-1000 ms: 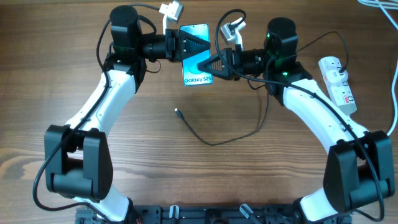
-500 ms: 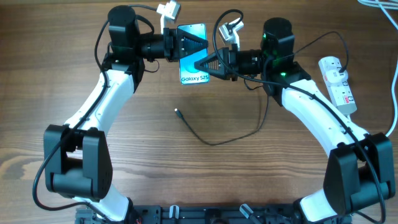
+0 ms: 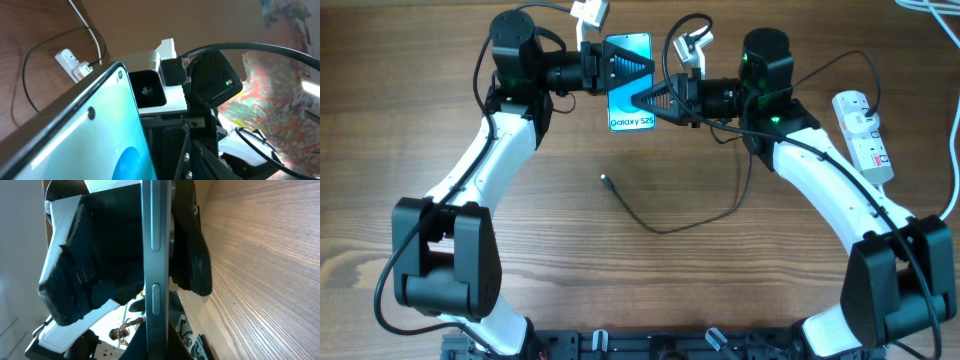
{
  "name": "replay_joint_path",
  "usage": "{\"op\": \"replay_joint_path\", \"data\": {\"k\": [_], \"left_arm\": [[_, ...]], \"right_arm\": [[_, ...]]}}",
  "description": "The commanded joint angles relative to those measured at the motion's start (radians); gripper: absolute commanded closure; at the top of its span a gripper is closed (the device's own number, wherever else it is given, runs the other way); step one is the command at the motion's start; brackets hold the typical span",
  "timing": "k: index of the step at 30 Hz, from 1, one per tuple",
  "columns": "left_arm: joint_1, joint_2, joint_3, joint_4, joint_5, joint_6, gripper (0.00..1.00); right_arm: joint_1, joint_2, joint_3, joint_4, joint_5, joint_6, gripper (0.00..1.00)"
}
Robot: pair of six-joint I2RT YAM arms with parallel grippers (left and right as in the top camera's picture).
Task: Plug charger to phone and switch on socket
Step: 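Hold the phone upright between both grippers above the table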
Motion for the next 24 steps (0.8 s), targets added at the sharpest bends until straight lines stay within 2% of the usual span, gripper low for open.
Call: {"op": "replay_joint_path", "data": {"k": [1,10,13,15,19,24], "left_arm": [[0.012,-0.034,0.020,0.031,0.066,-0.008,0.57],[0.048,-0.034,0.020,0.031,0.088,-0.023,0.56],[0.045,-0.034,0.020,0.030,0.087,-0.023,0.50],[0.047,-0.034,0.020,0.031,0.087,-0.023,0.51],[0.028,-0.034,0.020,0.031,0.079,-0.023,0.56],[0.019,-0.034,0.020,0.031,0.079,-0.022,0.69]], "right_arm": [[-0.016,0.021,-0.006,-0.024,0.123,0.042,0.96],[-0.042,0.021,-0.006,-0.024,0.125,0.042,0.96],[-0.042,0.021,-0.006,-0.023,0.144,0.043,0.96],[-0.043,0.021,-0.006,-0.023,0.148,0.043,0.96],[-0.042,0.021,-0.006,-0.028,0.148,0.043,0.96],[-0.042,0.021,-0.006,-0.029,0.138,0.073,0.96]]}}
